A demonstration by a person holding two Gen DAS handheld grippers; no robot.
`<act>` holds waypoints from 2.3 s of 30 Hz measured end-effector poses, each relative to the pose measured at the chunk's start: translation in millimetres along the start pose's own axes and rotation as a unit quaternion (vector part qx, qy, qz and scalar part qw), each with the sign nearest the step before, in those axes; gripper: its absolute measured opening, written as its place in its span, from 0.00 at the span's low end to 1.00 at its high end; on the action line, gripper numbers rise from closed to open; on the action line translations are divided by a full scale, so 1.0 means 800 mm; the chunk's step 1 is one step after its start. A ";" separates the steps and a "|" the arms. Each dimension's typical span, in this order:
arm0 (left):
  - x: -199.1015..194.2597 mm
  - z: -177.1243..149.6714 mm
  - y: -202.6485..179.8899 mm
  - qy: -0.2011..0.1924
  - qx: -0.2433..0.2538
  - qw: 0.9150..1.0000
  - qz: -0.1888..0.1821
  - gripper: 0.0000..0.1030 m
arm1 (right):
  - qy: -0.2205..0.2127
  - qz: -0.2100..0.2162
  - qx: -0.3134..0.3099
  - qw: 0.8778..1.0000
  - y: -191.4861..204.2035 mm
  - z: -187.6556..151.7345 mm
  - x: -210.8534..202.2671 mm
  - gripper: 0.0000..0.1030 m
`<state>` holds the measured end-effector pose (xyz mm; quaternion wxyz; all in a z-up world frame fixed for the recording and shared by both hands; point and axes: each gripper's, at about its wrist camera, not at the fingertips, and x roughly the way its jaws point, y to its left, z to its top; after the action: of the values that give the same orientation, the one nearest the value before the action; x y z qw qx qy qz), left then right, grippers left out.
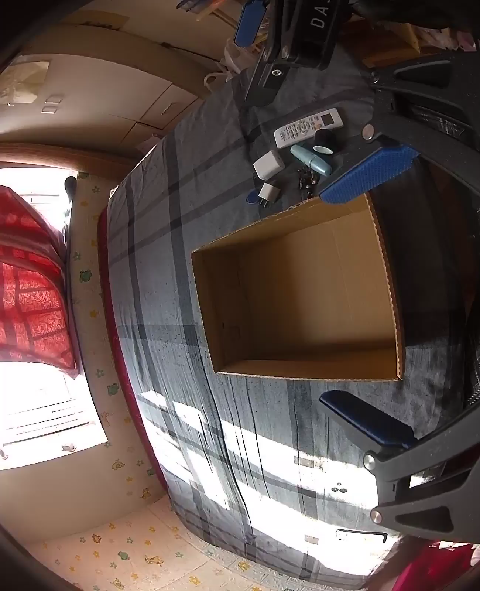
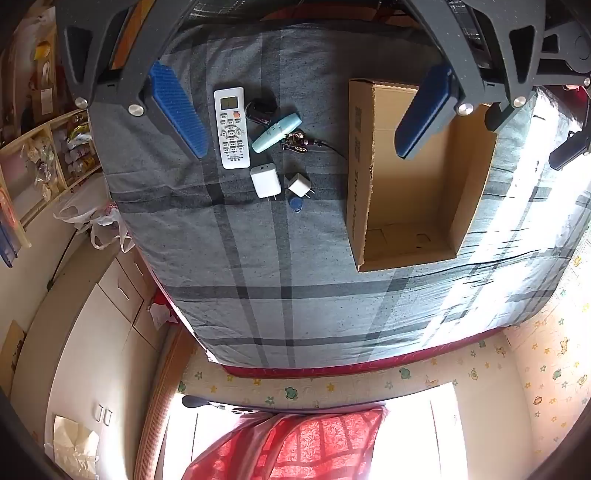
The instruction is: Organize rigid objects
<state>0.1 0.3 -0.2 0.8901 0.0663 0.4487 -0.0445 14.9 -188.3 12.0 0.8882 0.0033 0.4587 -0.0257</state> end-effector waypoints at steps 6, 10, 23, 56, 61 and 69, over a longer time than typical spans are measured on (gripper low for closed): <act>0.000 0.000 0.001 -0.001 0.000 1.000 0.000 1.00 | -0.003 0.004 0.003 1.000 -0.001 0.000 0.000 1.00; 0.000 0.000 0.001 -0.001 0.001 1.000 0.001 1.00 | -0.003 0.004 0.003 1.000 -0.001 0.000 -0.001 1.00; 0.001 0.000 -0.003 -0.003 0.001 1.000 0.001 1.00 | -0.003 0.005 0.003 1.000 0.001 0.000 -0.002 1.00; 0.001 -0.002 0.002 -0.006 0.002 1.000 0.002 1.00 | -0.003 0.009 0.002 1.000 0.003 0.002 -0.002 1.00; 0.000 -0.001 0.001 -0.008 0.002 1.000 0.002 1.00 | -0.004 0.009 -0.001 1.000 0.004 0.003 -0.004 1.00; 0.000 0.000 0.001 -0.007 0.004 1.000 0.001 1.00 | -0.005 0.008 0.000 1.000 0.003 0.005 -0.005 1.00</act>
<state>0.1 1.4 0.0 0.8932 0.0701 0.4418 -0.0455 15.8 -186.0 17.6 0.8909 0.0069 0.4538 -0.0185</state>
